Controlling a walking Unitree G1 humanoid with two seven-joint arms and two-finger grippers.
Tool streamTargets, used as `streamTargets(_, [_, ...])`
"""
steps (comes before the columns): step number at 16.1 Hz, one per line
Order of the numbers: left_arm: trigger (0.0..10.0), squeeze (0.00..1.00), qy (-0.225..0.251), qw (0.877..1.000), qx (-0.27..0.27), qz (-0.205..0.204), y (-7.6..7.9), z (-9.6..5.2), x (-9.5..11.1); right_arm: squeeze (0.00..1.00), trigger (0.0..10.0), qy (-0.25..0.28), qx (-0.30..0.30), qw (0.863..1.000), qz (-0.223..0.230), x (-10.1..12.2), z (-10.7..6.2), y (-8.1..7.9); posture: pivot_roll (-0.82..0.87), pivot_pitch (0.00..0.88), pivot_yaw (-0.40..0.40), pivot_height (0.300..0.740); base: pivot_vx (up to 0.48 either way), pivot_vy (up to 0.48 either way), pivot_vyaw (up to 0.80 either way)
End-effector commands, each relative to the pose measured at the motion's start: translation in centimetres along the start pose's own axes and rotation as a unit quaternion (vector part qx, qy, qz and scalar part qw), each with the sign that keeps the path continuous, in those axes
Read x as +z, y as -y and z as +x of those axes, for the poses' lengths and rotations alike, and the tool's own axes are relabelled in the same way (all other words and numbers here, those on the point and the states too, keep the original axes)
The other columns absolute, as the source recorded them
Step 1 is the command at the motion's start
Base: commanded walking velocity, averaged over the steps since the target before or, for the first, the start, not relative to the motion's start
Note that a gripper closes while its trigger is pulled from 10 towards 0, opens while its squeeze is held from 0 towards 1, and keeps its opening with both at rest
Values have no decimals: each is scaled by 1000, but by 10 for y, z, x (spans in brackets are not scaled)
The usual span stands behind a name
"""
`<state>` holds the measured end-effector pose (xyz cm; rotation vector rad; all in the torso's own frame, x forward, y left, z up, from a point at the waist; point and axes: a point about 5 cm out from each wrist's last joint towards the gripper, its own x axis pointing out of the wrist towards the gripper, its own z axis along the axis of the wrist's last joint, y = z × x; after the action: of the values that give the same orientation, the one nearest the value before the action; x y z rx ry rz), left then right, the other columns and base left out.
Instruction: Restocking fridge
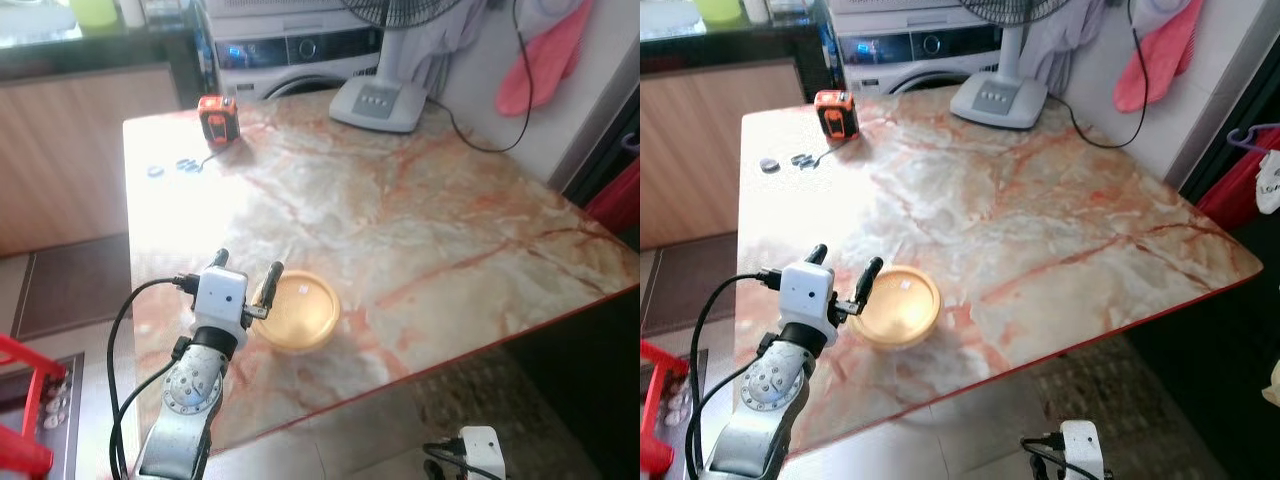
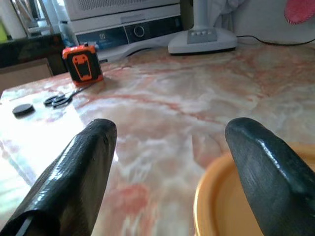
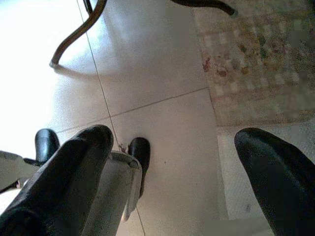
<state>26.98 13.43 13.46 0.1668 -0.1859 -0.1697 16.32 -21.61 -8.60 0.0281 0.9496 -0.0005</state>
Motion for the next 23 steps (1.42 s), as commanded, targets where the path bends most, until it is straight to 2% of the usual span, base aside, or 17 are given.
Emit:
streamTargets(1, [10000,0,-1,1000,0,-2,1,0,0,0,10000,-10,-1,1000,-2,-5,-1,1,-62,33,-42,740,0,0,0])
streamTargets(14, [10000,0,4,1000,1,-5,0,3,1,0,10000,-11,2,1000,-7,-5,-1,2,-61,25,-48,740,0,0,0])
streamTargets(15, [10000,0,1,1000,2,-18,0,4,0,0,10000,-11,2,1000,-7,-5,-1,2,-61,22,-50,740,0,0,0])
streamTargets(16, [10000,0,-17,993,28,-115,-4,10,-3,0,10000,-11,2,1000,-8,-5,-1,2,-63,17,-53,740,0,0,0])
streamTargets(17, [10000,0,-19,989,32,-143,-7,13,-3,0,10000,-11,2,1000,-9,-5,-1,2,-62,14,-55,740,0,0,0])
streamTargets(18, [10000,0,-18,987,29,-157,-8,15,-3,0,10000,-11,2,1000,-10,-5,-2,2,-63,13,-56,740,0,0,0])
streamTargets(20, [10000,0,-33,984,-13,-172,-3,16,-8,0,10000,-12,2,1000,-11,-5,-2,3,-63,13,-57,740,0,0,0])
streamTargets(22, [10000,0,-41,982,-13,-185,-4,15,-13,0,10000,-11,2,1000,-11,-5,-2,3,-65,18,-60,740,0,0,0])
streamTargets(23, [10000,1000,-48,977,-1,-209,-6,16,-17,0,10000,-12,2,1000,-13,-5,-2,3,-65,18,-60,740,0,0,0])
